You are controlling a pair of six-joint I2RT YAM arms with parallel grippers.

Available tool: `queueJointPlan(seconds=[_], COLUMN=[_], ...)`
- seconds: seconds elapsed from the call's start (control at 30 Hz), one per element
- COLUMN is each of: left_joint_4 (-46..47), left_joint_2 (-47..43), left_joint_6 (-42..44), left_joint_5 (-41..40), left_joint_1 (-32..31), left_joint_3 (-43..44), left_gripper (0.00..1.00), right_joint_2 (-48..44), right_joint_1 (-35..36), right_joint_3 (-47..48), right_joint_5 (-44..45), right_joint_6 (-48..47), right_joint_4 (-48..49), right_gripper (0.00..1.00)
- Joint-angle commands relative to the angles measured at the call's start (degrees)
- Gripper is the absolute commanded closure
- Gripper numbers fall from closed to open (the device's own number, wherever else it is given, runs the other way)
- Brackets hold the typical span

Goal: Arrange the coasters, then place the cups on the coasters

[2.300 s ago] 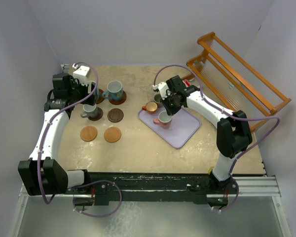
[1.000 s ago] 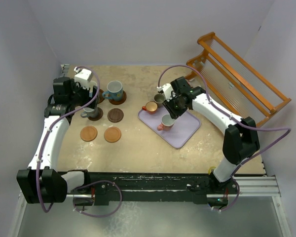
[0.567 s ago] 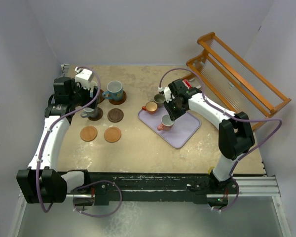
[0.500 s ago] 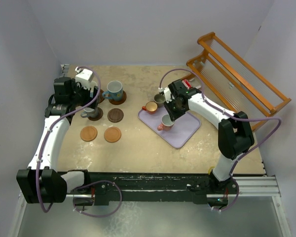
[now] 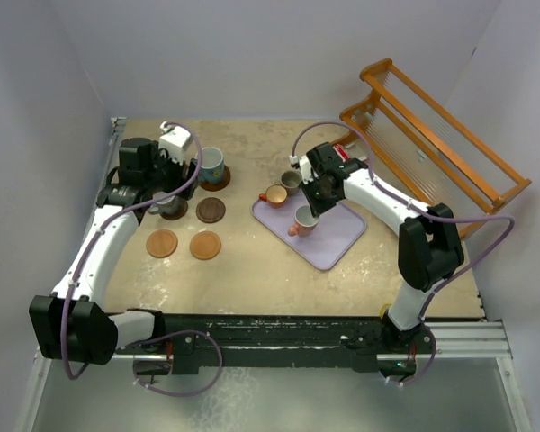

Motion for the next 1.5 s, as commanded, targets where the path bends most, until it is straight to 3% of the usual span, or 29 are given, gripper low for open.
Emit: queueJointPlan(seconds=[0.0,0.4,0.8,1.33,1.47], left_joint_4=[1.6,-2.6,1.1,1.8,1.1], left_joint_2=[1.9,7.4,11.2,19.4,21.2], left_joint_6=[-2.5,-4.1,-11.3,-25.9,-27.2], left_joint_5=[0.0,-5.0,-11.5,-12.6,-14.4], left_joint_1=[-2.6,-13.1,-26.3,-31.0,-31.3], left_joint_3=[6.0,20.3,26.8,33.7,34.4], left_gripper=[0.24,0.22,0.22,0.23,0.28], right_joint_2=[-6.3,-11.7,-12.0,-10.3,-9.4], right_joint_1=[0.0,0.5,2.3,8.4,10.3], right_joint_3=[6.4,16.6,20.8,22.1,23.2], right_joint_5=[0.8,1.7,7.6,17.7,21.4], right_joint_6=[2.0,5.1,8.5,9.9,10.6], right_joint_4=[2.7,6.2,9.1,9.6,9.4], right_gripper=[1.0,1.0,1.0,1.0,1.0])
